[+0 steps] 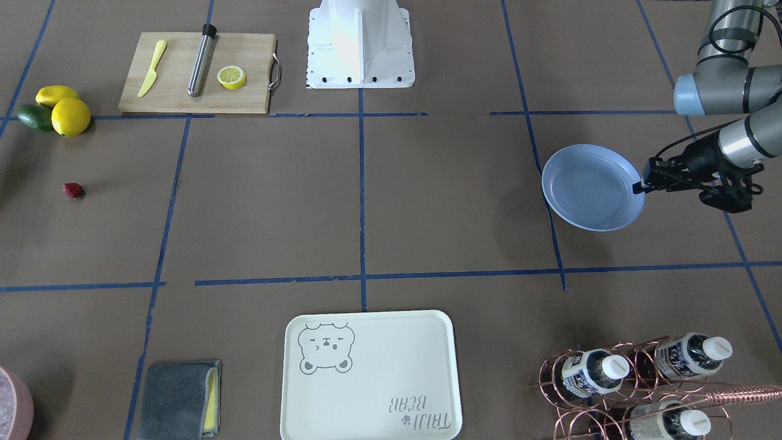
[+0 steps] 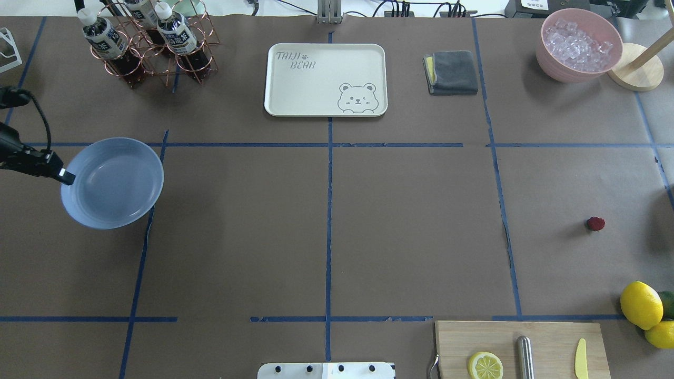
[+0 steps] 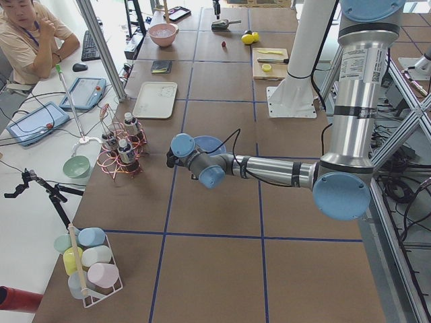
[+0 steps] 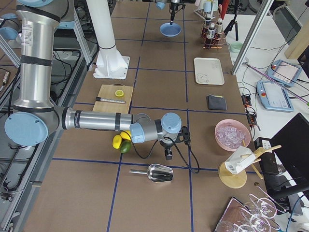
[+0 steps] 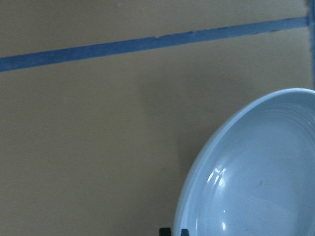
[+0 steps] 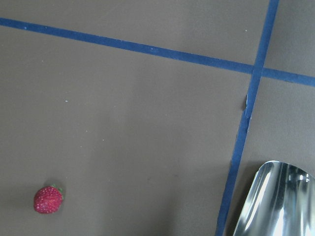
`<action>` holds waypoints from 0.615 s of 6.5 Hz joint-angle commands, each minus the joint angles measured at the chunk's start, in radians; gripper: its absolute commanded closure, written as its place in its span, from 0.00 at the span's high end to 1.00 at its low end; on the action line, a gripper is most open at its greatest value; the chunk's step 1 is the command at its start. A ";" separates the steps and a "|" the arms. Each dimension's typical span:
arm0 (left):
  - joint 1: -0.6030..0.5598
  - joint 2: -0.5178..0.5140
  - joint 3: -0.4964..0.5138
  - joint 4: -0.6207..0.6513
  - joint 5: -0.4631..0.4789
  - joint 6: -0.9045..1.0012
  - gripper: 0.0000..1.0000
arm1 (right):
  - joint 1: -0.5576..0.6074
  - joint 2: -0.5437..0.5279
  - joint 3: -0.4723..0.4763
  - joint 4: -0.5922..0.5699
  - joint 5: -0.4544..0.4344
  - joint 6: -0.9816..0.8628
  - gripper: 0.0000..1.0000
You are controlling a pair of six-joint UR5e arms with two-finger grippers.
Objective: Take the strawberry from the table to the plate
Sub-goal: 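Slide the light blue plate with the left gripper toward the table center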
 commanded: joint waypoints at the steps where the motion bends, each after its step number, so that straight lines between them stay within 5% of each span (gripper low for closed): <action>1: 0.175 -0.117 -0.044 -0.172 0.037 -0.400 0.00 | 0.001 0.003 0.002 0.001 0.000 0.000 1.00; 2: 0.331 -0.237 -0.035 -0.192 0.223 -0.571 0.00 | -0.001 0.003 0.005 0.001 0.000 0.000 1.00; 4: 0.506 -0.416 0.091 -0.190 0.418 -0.686 0.00 | 0.001 0.003 0.005 0.001 0.000 0.003 1.00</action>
